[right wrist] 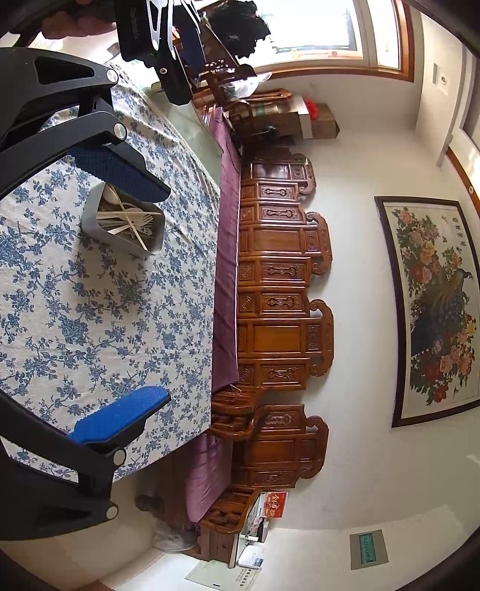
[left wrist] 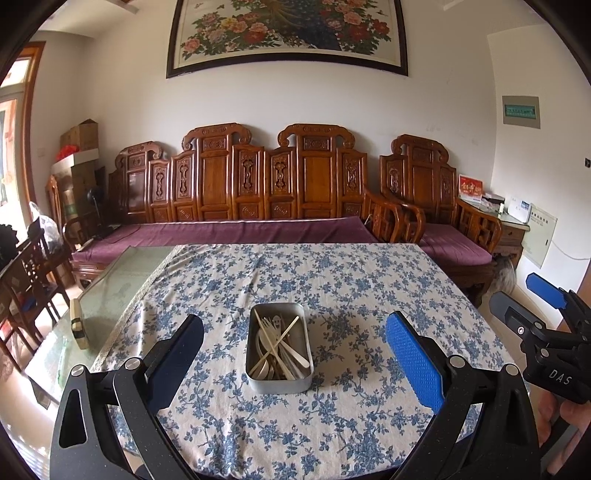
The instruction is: Organize utensils
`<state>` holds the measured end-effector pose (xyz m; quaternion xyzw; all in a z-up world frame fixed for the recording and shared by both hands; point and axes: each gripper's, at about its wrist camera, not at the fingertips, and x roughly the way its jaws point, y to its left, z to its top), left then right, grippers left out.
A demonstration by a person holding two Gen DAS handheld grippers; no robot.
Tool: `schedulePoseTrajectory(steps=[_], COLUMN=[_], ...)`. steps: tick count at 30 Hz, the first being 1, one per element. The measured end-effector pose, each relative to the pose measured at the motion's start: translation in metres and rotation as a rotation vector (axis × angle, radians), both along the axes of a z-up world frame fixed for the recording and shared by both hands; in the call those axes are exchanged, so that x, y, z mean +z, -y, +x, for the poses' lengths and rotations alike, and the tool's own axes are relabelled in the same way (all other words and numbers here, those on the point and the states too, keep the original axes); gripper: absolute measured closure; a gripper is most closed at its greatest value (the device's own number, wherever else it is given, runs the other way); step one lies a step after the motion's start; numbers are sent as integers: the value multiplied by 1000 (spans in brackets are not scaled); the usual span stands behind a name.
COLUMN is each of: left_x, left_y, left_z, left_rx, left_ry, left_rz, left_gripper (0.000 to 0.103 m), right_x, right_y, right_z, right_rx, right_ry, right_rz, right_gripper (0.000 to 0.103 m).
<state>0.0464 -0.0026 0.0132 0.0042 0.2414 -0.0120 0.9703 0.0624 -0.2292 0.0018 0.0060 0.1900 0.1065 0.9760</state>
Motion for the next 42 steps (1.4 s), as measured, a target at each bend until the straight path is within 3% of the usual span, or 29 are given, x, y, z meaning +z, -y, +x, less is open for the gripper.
schedulePoseTrajectory(steps=[42], left_x=[2], left_y=[0], left_z=[-3], left_rx=[-3], left_ry=[7], left_rz=[-8], left_gripper=[8], right_x=[-4], right_y=[-1], right_z=[2], right_rx=[-2], right_ry=[-4], right_rz=[3], right_gripper=[3])
